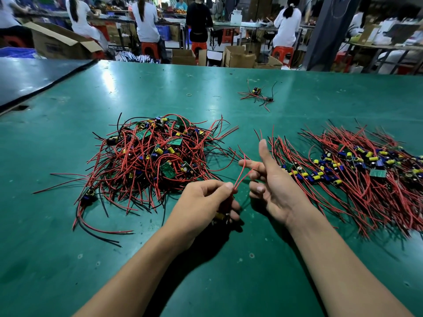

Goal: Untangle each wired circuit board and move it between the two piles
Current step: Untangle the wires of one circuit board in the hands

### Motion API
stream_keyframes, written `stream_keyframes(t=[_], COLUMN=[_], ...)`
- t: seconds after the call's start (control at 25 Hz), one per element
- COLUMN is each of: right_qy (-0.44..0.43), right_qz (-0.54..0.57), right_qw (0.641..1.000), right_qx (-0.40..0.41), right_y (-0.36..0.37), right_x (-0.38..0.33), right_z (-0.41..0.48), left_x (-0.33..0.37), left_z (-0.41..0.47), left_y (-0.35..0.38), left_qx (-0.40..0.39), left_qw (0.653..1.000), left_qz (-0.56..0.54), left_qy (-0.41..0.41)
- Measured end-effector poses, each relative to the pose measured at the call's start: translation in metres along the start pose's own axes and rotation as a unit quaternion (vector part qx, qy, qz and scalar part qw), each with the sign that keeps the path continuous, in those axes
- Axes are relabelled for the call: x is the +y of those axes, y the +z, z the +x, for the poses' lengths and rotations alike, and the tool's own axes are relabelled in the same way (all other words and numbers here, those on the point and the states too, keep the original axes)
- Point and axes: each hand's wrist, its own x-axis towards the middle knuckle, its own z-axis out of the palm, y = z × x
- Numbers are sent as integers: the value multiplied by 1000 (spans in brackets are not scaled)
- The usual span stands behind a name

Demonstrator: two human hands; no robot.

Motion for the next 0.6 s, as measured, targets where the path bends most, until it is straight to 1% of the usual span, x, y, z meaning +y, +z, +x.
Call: stream_keyframes(t=[0.08,0.24,0.44,0.52,0.6], right_qy=[-4,-10,-2,8,14], right_qz=[6,14,-6,-54,-151], right_qw=[1000,1000,1000,997,979], right_qx=[3,3,-25,-59,-134], right_y=[-1,-1,-2,-4,-9], right_x=[-1,-2,-1,-1,-3], right_z=[0,-1,0,-1,-5], left_x=[4,11,14,15,17], left_z=[3,6,6,6,6], left_y=[-1,-6,-12,-14,-16], left_qx=[9,-9,-17,-15,-10], left_qw=[999,988,981,976,971], left_qz=[-48,-135,-183,-210,-234], left_qy=[-23,-72,-69,-54,-39])
